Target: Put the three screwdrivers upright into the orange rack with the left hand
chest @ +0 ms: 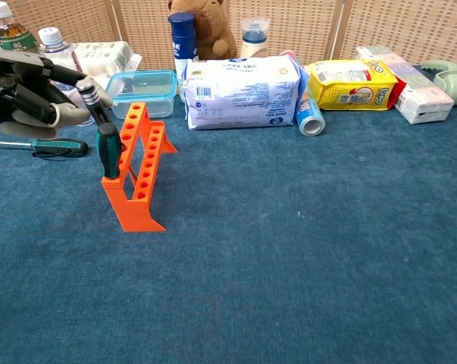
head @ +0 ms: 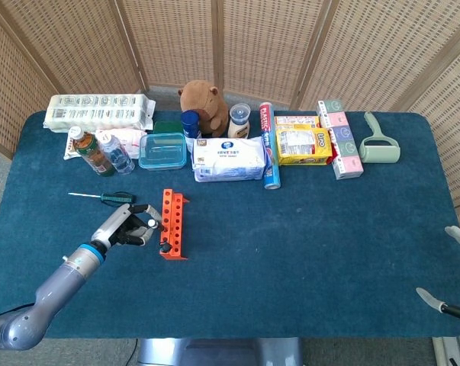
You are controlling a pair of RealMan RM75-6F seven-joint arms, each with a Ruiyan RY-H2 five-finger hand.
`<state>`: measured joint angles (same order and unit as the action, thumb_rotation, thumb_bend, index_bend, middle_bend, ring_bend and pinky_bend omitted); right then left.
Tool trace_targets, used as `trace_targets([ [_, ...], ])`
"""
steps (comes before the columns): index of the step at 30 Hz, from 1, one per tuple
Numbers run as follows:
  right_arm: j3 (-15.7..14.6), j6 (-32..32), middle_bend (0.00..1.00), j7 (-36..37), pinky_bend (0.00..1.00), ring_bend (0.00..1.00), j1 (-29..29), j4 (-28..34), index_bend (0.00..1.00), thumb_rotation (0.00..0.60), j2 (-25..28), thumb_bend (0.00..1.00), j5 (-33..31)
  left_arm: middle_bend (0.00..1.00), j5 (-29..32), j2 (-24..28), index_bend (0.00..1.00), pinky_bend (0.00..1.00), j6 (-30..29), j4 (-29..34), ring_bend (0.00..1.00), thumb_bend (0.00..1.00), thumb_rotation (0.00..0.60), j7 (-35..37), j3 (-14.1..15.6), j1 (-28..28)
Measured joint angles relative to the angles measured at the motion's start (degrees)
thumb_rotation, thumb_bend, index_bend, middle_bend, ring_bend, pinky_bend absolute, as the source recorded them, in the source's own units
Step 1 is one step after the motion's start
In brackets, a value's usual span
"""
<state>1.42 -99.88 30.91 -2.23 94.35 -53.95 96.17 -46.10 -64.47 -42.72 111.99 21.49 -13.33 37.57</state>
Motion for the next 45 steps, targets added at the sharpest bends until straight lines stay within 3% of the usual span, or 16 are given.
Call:
trace_targets([
  [8, 0.0, 0.0, 0.16, -0.2, 0.02, 0.09, 0.0, 0.1, 0.07, 0.600, 0.0, 0.04, -0.1, 0.96, -0.6, -1.0, 0.49, 0.95, 1.5, -1.6, 0.98, 0.53, 0.600, 1.2, -0.2, -0.3],
  [15, 0.1, 0.1, 0.16, 0.0, 0.02, 0.09, 0.0, 0.0, 0.07, 0.600, 0.0, 0.04, -0.2, 0.95, -1.8, -0.8, 0.36, 0.95, 1.7, -1.6, 0.98, 0.52, 0.600, 1.3, -0.5, -0.6],
  [28, 0.0, 0.1, 0.16, 0.0, 0.02, 0.09, -0.1, 0.1, 0.07, 0.600, 0.0, 0.04, -0.1, 0.95, -1.2, -0.1, 0.32, 0.95, 1.6, -0.7, 0.98, 0.52, 0.600, 0.3, -0.8, -0.2],
  [37, 0.0, 0.1, 0.16, 0.2, 0.02, 0.09, -0.1, 0.0, 0.07, 0.600, 0.1, 0.04, 0.0, 0.94, -4.5, 3.0, 0.29, 0.95, -0.7, 2.6, 0.98, 0.51, 0.600, 1.5, -2.3, -2.3],
  [40, 0.0, -0.1, 0.16, 0.1, 0.02, 0.09, -0.1, 0.1, 0.07, 0.600, 0.1, 0.04, 0.1, 0.94, -6.2, 4.6, 0.21, 0.95, -2.1, 3.6, 0.98, 0.45, 0.600, 1.4, -2.5, -3.3],
  [42, 0.0, -0.1, 0.16, 0.1, 0.02, 0.09, -0.1, 0.1, 0.07, 0.600, 0.1, 0.04, 0.2, 0.94, -7.3, 5.7, 0.17, 0.95, -3.5, 4.1, 0.98, 0.36, 0.600, 0.4, -2.4, -3.9],
  [45, 0.0, 0.0, 0.16, 0.0, 0.02, 0.09, -0.1, 0.2, 0.07, 0.600, 0.0, 0.04, 0.3, 0.94, -8.1, 6.7, 0.17, 0.95, -5.4, 4.3, 0.98, 0.28, 0.600, -2.4, -1.9, -4.4],
])
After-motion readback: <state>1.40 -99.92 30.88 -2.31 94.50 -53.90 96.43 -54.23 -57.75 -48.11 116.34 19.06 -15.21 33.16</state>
